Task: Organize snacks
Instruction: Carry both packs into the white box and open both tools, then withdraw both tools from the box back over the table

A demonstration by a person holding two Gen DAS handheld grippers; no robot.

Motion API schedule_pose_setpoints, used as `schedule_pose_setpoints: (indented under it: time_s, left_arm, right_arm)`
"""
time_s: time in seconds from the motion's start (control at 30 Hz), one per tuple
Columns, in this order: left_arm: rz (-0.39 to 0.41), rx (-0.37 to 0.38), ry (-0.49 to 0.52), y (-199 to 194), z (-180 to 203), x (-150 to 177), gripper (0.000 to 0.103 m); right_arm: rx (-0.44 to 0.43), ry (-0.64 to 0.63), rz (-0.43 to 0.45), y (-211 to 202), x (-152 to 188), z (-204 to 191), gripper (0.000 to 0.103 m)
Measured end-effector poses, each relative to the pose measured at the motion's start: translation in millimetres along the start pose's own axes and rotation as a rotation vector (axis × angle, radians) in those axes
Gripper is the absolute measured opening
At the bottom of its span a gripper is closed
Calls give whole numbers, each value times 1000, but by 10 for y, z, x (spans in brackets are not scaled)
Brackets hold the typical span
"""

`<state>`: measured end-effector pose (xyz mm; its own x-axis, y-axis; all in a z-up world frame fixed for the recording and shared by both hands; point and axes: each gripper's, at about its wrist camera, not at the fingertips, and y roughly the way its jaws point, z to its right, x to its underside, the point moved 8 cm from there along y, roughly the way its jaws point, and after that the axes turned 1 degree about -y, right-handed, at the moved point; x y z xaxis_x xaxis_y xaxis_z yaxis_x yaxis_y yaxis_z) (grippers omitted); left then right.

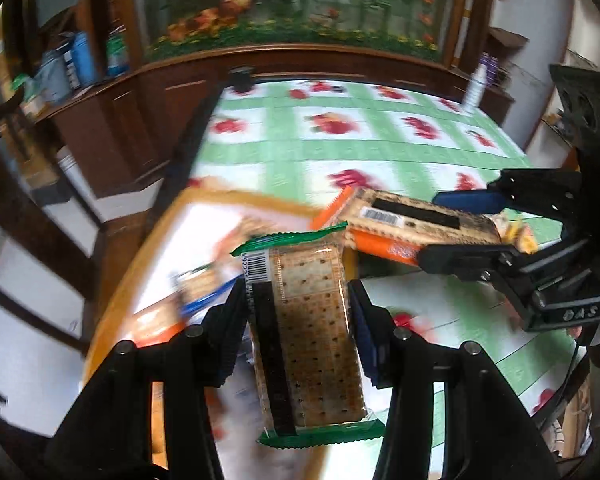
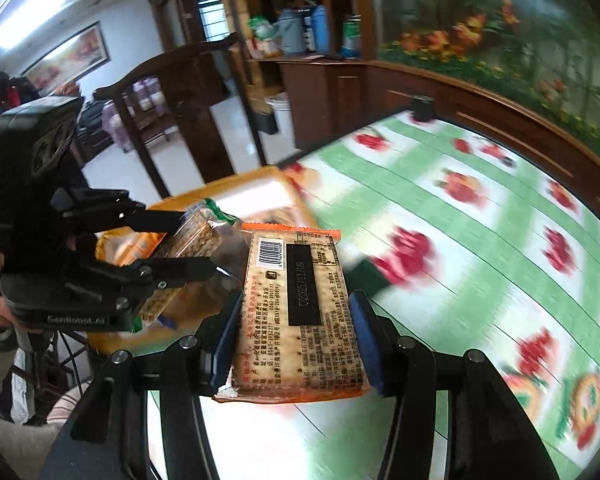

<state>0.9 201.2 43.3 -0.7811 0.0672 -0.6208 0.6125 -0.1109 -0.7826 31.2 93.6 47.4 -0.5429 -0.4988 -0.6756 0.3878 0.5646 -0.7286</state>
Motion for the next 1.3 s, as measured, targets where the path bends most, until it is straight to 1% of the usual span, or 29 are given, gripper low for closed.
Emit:
schedule_pose_setpoints:
  time_s: [0.07, 0.23, 0.3, 0.43, 0.53, 0.57, 0.6, 0.63, 0.67, 0.7, 0.73, 0.8, 0.87, 0.97, 1.07, 1.13, 1.3]
  left_arm:
    - [-4, -24, -29, -17, -192, 92, 51]
    - [-17, -80, -88, -4, -595, 325, 51]
    - [-15, -107, -105, 16, -715, 389, 51]
    - [-8, -123, -139, 66, -810, 470, 51]
    - [6, -150, -145, 106, -843, 476, 51]
    - [12, -153, -154, 107, -854, 479, 51]
    - [14, -150, -170, 122, -875, 484, 52]
    - [12, -149, -184, 133, -885, 496, 59]
    - [17, -148, -196, 135, -894, 507, 64]
    - [29, -152, -210, 134, -907, 511, 76]
    - [40, -161, -219, 120, -918, 520, 83]
    - [68, -178, -237, 85, -929, 518, 84]
    - [84, -190, -269, 34, -922, 509, 85]
    - [141, -181, -294, -89, -806, 445, 88]
    - [171, -167, -261, -148, -576, 355, 88]
    - [188, -150, -213, -172, -351, 285, 89]
    - [184, -85, -152, -92, 129, 189, 89]
  right_arm:
    - [-28, -14, -16, 243, -128, -158, 53]
    - [-60, -42, -58, 708, -314, -417, 53]
    - [-49, -56, -68, 836, -371, -510, 53]
    - [-20, -82, -90, 1050, -401, -632, 53]
    - [18, -111, -81, 1092, -386, -688, 54]
    - [30, -114, -74, 1084, -391, -701, 54]
    - [44, -118, -68, 1064, -386, -708, 56]
    - [63, -121, -59, 1023, -377, -699, 62]
    - [80, -124, -43, 965, -370, -699, 65]
    - [87, -127, -23, 903, -368, -705, 70]
    - [88, -129, -2, 821, -356, -715, 74]
    - [102, -118, 36, 674, -330, -701, 79]
    - [114, -92, 67, 517, -283, -660, 79]
    - [126, -61, 83, 347, -159, -574, 80]
    - [186, -43, 104, 177, -16, -439, 80]
    - [237, -32, 111, 66, 75, -331, 80]
    - [355, 13, 131, -241, 329, -31, 80]
